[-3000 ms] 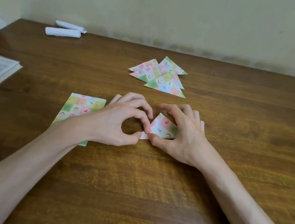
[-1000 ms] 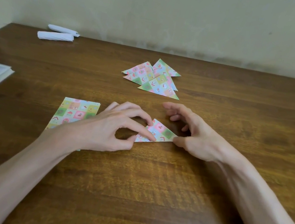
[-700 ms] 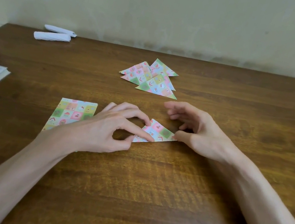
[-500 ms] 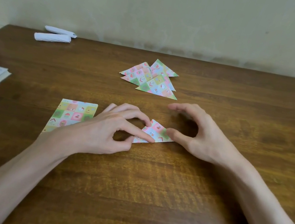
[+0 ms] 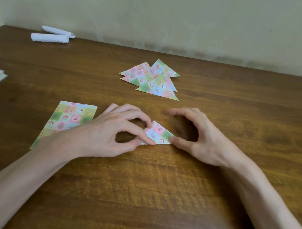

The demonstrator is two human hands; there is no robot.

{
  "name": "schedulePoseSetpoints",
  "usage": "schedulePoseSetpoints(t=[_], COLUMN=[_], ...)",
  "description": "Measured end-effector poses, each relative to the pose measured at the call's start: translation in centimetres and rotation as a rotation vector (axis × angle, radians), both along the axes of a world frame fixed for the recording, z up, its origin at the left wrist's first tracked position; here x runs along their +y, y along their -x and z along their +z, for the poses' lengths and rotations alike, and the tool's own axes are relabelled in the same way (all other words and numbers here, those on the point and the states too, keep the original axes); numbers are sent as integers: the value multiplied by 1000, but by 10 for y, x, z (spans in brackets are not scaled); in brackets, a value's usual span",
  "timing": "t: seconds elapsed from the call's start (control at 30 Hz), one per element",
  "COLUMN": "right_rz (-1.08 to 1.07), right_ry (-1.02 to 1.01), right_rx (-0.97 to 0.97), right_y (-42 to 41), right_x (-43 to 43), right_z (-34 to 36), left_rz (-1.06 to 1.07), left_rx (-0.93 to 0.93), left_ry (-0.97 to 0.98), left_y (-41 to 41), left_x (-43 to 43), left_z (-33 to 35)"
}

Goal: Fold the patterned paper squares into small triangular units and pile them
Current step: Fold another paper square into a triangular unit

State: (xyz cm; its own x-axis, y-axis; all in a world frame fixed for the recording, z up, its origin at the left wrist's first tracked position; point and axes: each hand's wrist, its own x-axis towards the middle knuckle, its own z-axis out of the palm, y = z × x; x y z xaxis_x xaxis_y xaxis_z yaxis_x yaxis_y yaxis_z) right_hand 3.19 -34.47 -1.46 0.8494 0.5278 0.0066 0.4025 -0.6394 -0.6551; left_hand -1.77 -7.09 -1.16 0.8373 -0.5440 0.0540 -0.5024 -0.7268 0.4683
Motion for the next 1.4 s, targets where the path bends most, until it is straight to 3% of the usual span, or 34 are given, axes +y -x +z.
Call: schedulePoseSetpoints(t=[0.83,0.97,1.03,1.17,1.23,1.4], right_rz=[158,83,9,13,27,50], right_ry=[-22,-208,-245,17,79,20], right_rx=[88,173,105,-174,-212,-249], right_y=[-15,-16,-16,-7,-1,6], right_x=[-22,-22,-20,-8,-1,11], right_z=[6,6,4,0,0,-4], left_rz=[-11,-3,7,42,75,89], left_rx=[-3,-33,-79,-132,-152,-155], left_ry=[0,35,52,75,80,80], left_y=[-2,-3,-4,-4,-4,-3], left_x=[3,2,0,-1,0,1], left_z=[-3,-7,-10,-13,-14,-15])
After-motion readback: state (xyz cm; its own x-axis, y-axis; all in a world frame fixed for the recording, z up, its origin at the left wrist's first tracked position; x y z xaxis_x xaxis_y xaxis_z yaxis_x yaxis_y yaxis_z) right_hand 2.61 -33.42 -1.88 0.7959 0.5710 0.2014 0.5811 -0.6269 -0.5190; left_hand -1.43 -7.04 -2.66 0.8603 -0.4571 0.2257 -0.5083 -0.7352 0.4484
